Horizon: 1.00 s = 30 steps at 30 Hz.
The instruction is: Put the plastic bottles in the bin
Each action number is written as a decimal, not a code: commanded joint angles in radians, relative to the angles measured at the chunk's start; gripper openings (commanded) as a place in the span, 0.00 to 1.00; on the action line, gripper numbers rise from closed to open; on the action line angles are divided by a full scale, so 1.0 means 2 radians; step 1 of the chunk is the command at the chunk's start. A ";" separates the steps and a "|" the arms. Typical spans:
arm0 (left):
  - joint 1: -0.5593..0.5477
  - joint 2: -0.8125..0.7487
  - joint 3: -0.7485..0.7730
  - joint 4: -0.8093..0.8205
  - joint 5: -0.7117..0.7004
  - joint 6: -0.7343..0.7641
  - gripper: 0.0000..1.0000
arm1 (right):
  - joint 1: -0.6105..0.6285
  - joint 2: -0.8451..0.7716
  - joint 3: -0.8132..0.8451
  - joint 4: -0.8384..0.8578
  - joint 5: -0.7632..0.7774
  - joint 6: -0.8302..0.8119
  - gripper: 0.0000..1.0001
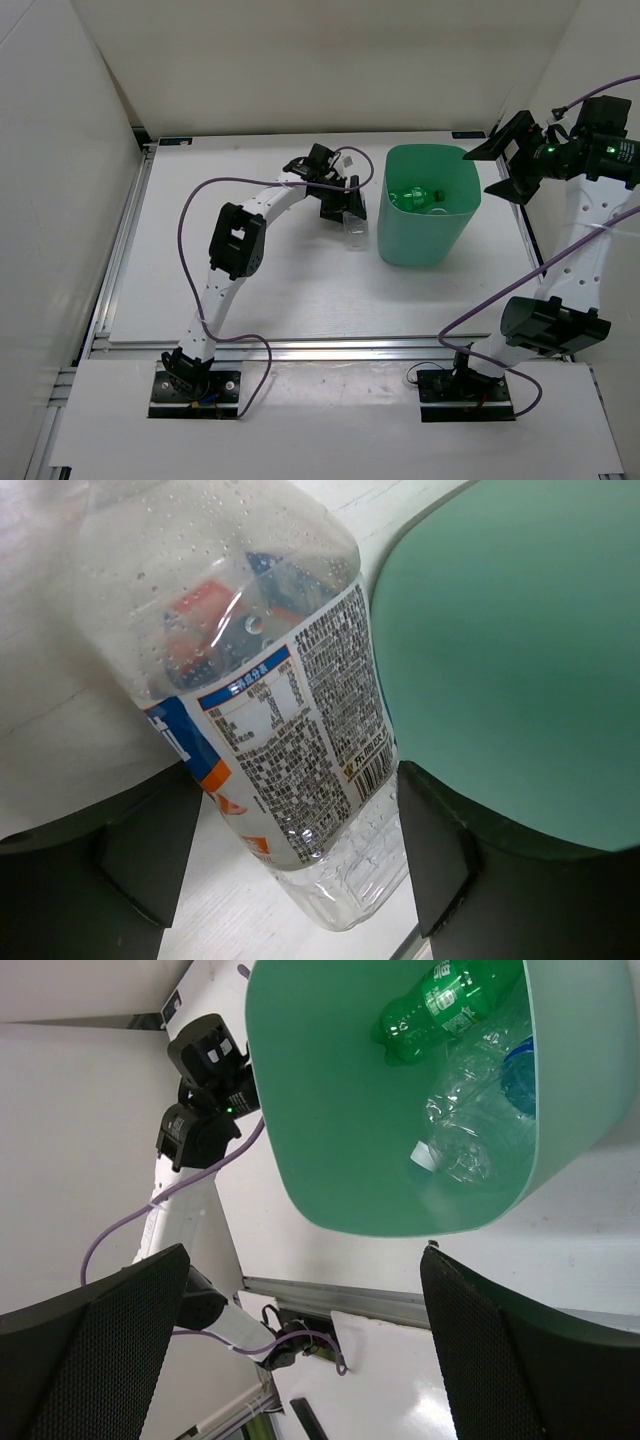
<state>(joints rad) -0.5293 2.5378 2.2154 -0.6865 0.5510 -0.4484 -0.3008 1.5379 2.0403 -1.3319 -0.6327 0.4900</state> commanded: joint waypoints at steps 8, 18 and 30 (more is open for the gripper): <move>0.061 -0.064 -0.009 -0.065 -0.072 -0.012 0.37 | -0.001 0.006 0.007 0.009 -0.013 -0.005 1.00; 0.088 -0.180 0.098 0.045 0.055 -0.040 0.28 | -0.001 0.015 0.012 0.009 -0.013 -0.005 1.00; -0.018 -0.158 0.183 0.174 0.103 -0.081 0.25 | -0.001 0.006 0.002 0.005 -0.004 -0.005 1.00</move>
<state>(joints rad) -0.5220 2.1857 2.5652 -0.3801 0.7090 -0.5877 -0.3008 1.5673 2.0388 -1.3327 -0.6353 0.4900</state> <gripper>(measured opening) 0.810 0.998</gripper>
